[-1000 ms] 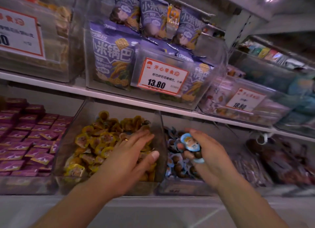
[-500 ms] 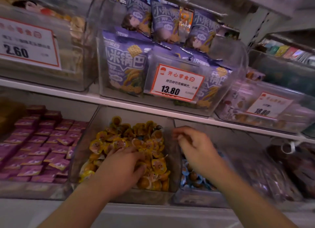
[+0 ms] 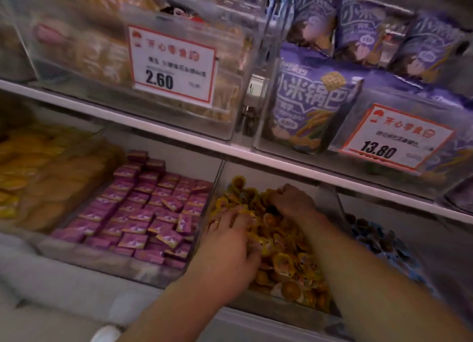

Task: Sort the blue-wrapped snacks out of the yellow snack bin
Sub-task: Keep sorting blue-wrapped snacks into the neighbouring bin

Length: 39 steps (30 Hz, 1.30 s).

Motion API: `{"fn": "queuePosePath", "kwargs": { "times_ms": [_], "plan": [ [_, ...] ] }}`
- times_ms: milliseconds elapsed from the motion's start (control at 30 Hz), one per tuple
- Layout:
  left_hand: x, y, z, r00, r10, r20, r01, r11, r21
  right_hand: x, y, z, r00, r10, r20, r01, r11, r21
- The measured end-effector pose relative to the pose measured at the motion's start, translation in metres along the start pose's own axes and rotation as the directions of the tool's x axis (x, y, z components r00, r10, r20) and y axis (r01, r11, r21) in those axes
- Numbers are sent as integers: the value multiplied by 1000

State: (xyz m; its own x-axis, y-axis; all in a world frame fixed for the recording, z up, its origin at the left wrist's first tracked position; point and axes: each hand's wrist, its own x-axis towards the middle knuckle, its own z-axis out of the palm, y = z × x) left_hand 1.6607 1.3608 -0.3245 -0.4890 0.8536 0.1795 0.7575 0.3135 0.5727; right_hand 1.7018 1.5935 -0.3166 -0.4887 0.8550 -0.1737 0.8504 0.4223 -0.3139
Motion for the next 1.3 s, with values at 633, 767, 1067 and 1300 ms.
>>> {"fn": "queuePosePath", "kwargs": {
  "times_ms": [633, 767, 1067, 1300],
  "plan": [
    [8, 1, -9, 984, -171, -41, 143, 913, -383, 26, -31, 6, 875, -182, 449, -252, 621, 743],
    [9, 1, -7, 984, -132, -116, 77, 916, -394, 14, -39, -7, 794, -308, 524, -221, 657, 721],
    [4, 0, -2, 989, 33, -144, -48, 993, -103, -54, -13, -42, 699, -410, 586, -258, 619, 741],
    [5, 5, -5, 971, 238, -16, -232, 955, 185, -120, 22, -70, 841, -353, 409, 155, 883, 444]
  ]
}}
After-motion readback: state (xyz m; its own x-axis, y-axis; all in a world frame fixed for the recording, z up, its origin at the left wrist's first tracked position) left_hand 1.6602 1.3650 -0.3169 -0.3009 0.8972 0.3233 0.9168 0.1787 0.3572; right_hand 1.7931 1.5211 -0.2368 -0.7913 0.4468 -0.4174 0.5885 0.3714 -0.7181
